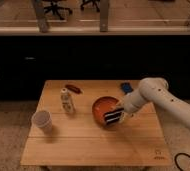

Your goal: Place the eraser on the white sponge

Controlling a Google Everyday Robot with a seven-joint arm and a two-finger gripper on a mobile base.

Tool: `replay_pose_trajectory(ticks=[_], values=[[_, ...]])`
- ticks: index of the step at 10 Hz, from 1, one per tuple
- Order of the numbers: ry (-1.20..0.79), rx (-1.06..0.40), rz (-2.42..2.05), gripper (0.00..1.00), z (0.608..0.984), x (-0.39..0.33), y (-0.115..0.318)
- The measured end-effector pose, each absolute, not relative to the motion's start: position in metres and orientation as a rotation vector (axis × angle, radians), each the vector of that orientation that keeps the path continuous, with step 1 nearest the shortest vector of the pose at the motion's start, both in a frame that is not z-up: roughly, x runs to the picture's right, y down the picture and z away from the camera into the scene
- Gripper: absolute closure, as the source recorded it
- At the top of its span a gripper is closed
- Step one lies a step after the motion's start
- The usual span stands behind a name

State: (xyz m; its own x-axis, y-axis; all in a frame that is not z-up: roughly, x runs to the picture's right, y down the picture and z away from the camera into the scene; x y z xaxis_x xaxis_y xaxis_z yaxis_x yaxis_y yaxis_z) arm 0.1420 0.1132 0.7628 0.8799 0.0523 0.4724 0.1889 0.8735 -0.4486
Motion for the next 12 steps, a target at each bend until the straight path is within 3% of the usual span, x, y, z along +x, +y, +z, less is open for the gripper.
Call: replay_pose_trajectory(ticks=[12], values=[[-0.547,-0.411,-0.018,1.0,0.815,0.159,0.03]])
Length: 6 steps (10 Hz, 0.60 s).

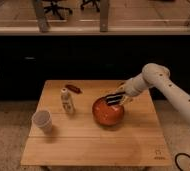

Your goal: Place the eraser on the white sponge

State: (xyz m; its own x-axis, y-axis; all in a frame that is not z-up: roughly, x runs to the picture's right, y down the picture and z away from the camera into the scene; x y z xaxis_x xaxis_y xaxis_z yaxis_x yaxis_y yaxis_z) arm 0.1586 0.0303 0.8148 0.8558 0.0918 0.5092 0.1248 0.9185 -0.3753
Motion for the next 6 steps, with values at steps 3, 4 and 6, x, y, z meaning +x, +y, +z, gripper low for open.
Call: replay_pose_trajectory(ticks=[3,4,6], values=[[-0.549,-0.396,-0.013,1.0,0.823,0.159,0.013],[-0.549,-0.391,-0.01,1.0,0.824,0.161,0.008],[-0.555,-0.386,-0.009,1.0,0.827,0.161,0.0]])
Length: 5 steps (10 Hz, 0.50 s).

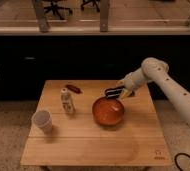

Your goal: Place the eraser on the white sponge

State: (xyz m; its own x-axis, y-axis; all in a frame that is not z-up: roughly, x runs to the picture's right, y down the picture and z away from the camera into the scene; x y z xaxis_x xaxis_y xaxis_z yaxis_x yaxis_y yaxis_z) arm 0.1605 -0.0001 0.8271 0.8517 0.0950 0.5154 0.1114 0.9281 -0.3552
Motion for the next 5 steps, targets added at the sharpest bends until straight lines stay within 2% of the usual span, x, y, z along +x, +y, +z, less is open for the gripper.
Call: replay_pose_trajectory(ticks=[5], values=[[-0.57,-0.365,0.039,1.0,0.826,0.183,-0.016]])
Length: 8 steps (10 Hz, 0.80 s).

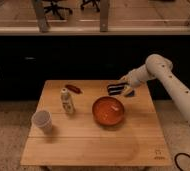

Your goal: Place the eraser on the white sponge

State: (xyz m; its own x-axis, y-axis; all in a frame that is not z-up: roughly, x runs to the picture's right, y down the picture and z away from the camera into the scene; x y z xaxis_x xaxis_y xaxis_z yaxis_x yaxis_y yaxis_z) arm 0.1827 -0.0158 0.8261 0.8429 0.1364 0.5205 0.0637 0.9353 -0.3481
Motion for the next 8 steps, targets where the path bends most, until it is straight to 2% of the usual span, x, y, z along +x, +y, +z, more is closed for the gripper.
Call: replay_pose_trajectory(ticks=[8], values=[[-0.562,-0.327,0.13,1.0,0.826,0.226,-0.029]])
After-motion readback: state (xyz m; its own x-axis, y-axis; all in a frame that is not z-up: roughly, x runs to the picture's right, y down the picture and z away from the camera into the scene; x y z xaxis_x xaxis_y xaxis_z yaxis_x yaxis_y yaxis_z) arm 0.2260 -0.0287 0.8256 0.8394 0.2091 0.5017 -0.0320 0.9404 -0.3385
